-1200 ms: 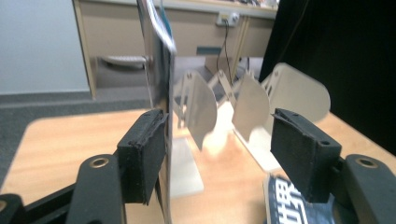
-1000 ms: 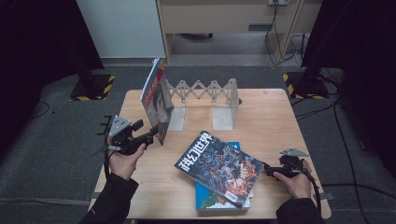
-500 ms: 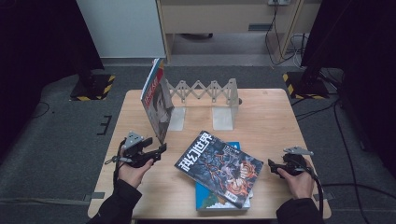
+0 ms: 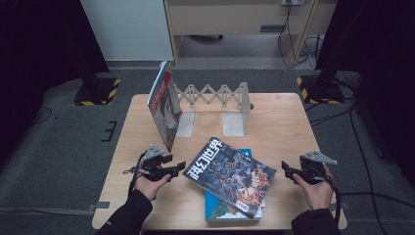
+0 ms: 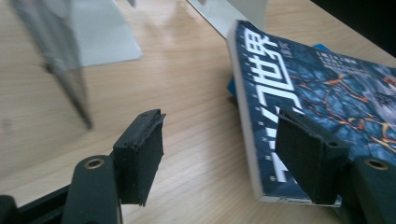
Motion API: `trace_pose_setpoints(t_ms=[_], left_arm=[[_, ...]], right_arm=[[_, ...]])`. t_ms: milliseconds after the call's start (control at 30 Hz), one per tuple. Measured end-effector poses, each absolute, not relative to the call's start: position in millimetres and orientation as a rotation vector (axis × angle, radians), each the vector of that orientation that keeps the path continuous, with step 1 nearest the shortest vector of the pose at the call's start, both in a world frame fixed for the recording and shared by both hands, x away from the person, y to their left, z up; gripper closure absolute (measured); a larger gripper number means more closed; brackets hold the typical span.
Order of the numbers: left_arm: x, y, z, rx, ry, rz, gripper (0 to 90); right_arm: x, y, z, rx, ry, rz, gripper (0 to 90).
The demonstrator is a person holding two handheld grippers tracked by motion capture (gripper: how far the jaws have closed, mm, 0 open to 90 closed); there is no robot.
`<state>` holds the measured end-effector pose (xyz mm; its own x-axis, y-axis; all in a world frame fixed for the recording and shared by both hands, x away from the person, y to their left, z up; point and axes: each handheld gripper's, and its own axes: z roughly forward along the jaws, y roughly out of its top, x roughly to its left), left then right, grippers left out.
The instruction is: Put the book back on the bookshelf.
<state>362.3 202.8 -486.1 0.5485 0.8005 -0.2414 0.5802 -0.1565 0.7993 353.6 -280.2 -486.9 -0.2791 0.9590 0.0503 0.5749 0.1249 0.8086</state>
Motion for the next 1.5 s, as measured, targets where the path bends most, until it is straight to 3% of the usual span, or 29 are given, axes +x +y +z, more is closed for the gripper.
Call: trace_pose_setpoints(t_ms=[967,1233,1400,1500], left_arm=[[376.2,177.8,-512.6,1.846,1.151,0.009,25.6],[378.9,176.1,-521.1,1.786,1.173,-0.135,26.0],[376.6,173.2,-519.2,1.781,1.159,-0.189,36.5],[376.2,173.0,-517.0,1.796,1.154,-0.177,37.0]], right_arm=[[341.8,-223.5,-492.3,1.353,2.148,1.170,24.9],[343.7,-221.4,-497.8,1.385,2.163,1.163,22.4],[344.7,-223.5,-500.1,1.410,2.158,1.186,21.8],[344.7,-223.3,-500.0,1.404,2.160,1.182,21.9]])
